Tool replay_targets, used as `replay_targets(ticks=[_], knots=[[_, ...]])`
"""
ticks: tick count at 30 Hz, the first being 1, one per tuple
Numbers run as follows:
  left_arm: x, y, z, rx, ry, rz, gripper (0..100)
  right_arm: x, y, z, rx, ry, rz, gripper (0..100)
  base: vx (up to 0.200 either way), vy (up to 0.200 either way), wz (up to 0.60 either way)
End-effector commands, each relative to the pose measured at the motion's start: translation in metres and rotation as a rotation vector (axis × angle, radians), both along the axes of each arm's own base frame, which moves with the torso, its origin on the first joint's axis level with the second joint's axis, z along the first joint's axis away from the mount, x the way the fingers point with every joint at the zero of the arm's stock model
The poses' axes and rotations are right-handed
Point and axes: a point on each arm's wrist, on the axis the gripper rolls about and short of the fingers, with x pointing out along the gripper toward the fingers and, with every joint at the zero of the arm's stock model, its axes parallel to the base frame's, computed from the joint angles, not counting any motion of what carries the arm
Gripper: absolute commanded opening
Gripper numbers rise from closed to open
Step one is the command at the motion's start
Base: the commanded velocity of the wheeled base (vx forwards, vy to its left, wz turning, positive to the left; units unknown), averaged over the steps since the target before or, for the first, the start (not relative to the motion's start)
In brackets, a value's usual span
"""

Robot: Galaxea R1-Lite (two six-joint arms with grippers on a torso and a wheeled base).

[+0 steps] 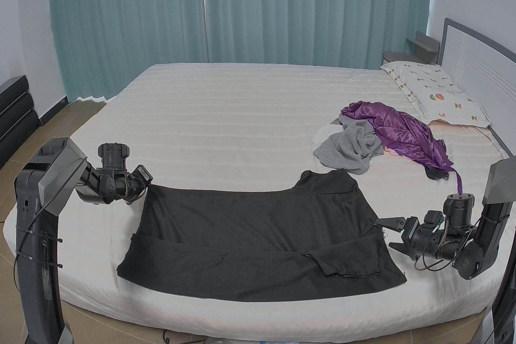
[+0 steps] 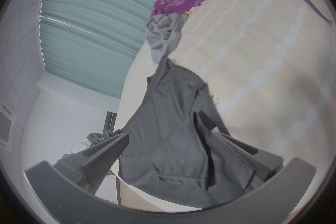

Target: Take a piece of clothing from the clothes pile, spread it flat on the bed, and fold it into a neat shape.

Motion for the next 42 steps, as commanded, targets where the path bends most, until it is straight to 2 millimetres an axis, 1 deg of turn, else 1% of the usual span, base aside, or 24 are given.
replay_targets(ticks=[1,5,6,7,8,9,12,16,21,22,24,25,26,28,29,30,32,37,42], knots=[[-0.002,0.001,0.008,-0.002,-0.011,0.006,0,0.002,0.004,0.007,-0.002,-0.048,0.012,100,0.000,0.000,0.00],[-0.003,0.000,0.008,0.004,-0.009,0.015,0,0.008,0.010,0.013,0.000,-0.093,0.029,100,0.000,0.000,0.00],[-0.003,0.001,0.010,0.013,-0.011,0.030,0,0.017,0.012,0.018,0.000,-0.129,0.032,100,0.000,0.000,0.00],[-0.004,0.001,0.010,0.012,-0.008,0.032,0,0.024,0.012,0.018,0.001,-0.145,0.032,100,0.000,0.000,0.00],[-0.004,0.001,0.010,0.013,-0.008,0.031,0,0.025,0.013,0.018,0.000,-0.148,0.032,100,0.000,0.000,0.00],[-0.007,0.000,0.010,0.011,0.000,0.033,0,0.037,0.015,0.017,0.002,-0.166,0.035,100,0.000,0.000,0.00],[-0.009,-0.002,0.009,-0.007,0.008,0.028,0,0.059,0.020,0.015,-0.010,-0.193,0.050,100,0.000,0.000,0.00],[-0.006,-0.004,0.008,-0.045,0.006,0.045,0,0.095,0.025,0.007,-0.046,-0.166,0.061,100,0.000,0.000,0.00],[-0.007,-0.003,0.009,-0.063,-0.004,0.059,0,0.140,0.038,-0.008,-0.147,-0.128,0.040,100,0.000,0.000,0.00],[-0.007,-0.003,0.009,-0.065,-0.004,0.060,0,0.143,0.039,-0.010,-0.159,-0.128,0.041,100,0.000,0.000,0.00],[-0.008,-0.001,0.008,-0.072,-0.002,0.069,0,0.166,0.043,-0.018,-0.205,-0.128,0.024,100,0.000,0.000,0.00],[-0.008,-0.001,0.008,-0.072,-0.002,0.069,0,0.172,0.045,-0.021,-0.215,-0.118,0.021,100,0.000,0.000,0.00],[-0.008,-0.001,0.009,-0.072,-0.003,0.070,0,0.175,0.046,-0.021,-0.222,-0.115,0.022,100,0.000,0.000,0.00],[-0.008,0.000,0.009,-0.072,-0.003,0.072,0,0.188,0.049,-0.026,-0.245,-0.108,0.006,100,0.000,0.000,0.00],[-0.008,0.000,0.009,-0.072,-0.003,0.072,0,0.188,0.049,-0.026,-0.245,-0.108,0.006,100,0.000,0.000,0.00],[-0.008,0.000,0.008,-0.072,-0.002,0.072,0,0.199,0.050,-0.028,-0.254,-0.122,-0.007,100,0.000,0.000,0.00],[-0.008,0.000,0.009,-0.072,-0.003,0.072,0,0.207,0.051,-0.029,-0.266,-0.132,-0.016,100,0.000,0.000,0.00],[-0.008,0.000,0.009,-0.072,-0.003,0.072,0,0.219,0.054,-0.032,-0.281,-0.139,-0.033,100,0.000,0.000,0.00],[-0.008,0.000,0.008,-0.072,-0.002,0.072,0,0.226,0.049,-0.026,-0.284,-0.151,-0.052,100,0.000,0.000,0.00]])
